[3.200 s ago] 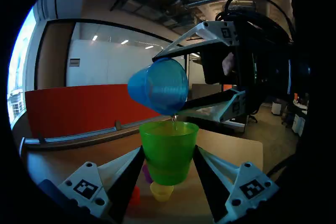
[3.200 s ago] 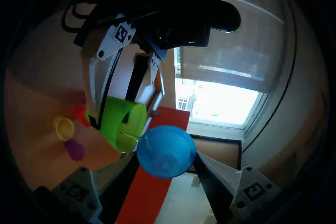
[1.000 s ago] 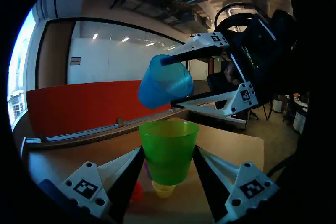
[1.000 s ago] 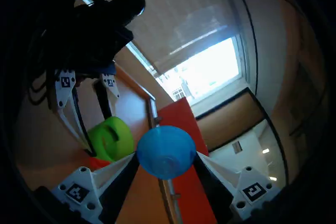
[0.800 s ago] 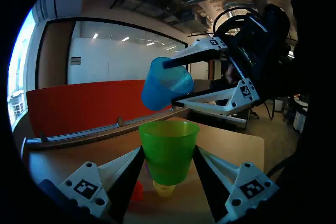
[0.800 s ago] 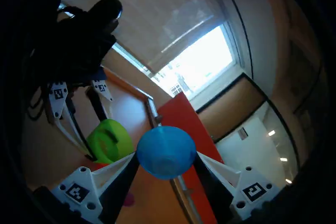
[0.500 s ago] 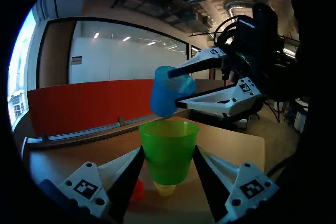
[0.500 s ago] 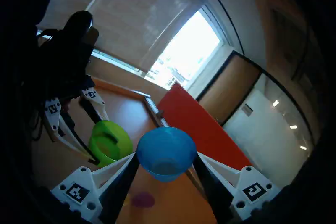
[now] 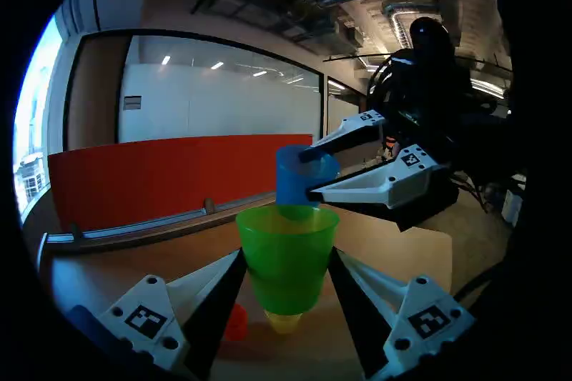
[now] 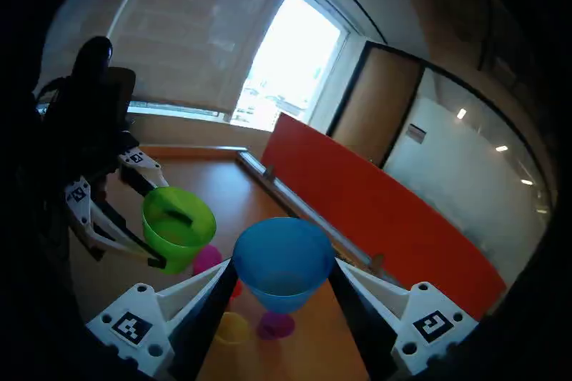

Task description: Pour water

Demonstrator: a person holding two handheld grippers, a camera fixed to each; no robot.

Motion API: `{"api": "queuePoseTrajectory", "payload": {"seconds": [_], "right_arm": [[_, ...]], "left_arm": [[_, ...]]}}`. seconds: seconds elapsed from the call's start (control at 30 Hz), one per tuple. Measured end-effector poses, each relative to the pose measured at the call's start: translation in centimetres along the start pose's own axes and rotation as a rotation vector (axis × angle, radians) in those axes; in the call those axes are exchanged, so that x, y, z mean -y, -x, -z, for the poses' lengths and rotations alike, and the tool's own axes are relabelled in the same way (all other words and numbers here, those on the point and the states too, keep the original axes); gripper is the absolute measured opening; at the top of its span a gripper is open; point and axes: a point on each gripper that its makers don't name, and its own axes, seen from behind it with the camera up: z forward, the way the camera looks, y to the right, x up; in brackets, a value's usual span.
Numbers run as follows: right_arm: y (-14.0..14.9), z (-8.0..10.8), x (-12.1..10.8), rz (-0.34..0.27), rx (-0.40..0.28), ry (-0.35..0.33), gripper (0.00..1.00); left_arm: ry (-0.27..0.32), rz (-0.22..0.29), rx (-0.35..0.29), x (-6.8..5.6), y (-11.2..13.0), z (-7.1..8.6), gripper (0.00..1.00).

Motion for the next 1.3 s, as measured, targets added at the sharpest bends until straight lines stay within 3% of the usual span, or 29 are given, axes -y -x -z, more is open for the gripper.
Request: {"api": "queuePoseTrajectory", "payload": {"seconds": [0.5,1.3], "right_arm": [[5.6,-0.9,0.5,-0.099,0.083,0.010,0.91],[20.2,-2.9,2.9,-0.309,0.289,0.007,0.91]], "left_arm": [[-0.016,0.004,0.005,0.5,0.1,0.3,0.79],[-0.067,0.001,0.023,1.5,0.1,1.4,0.79]]}}
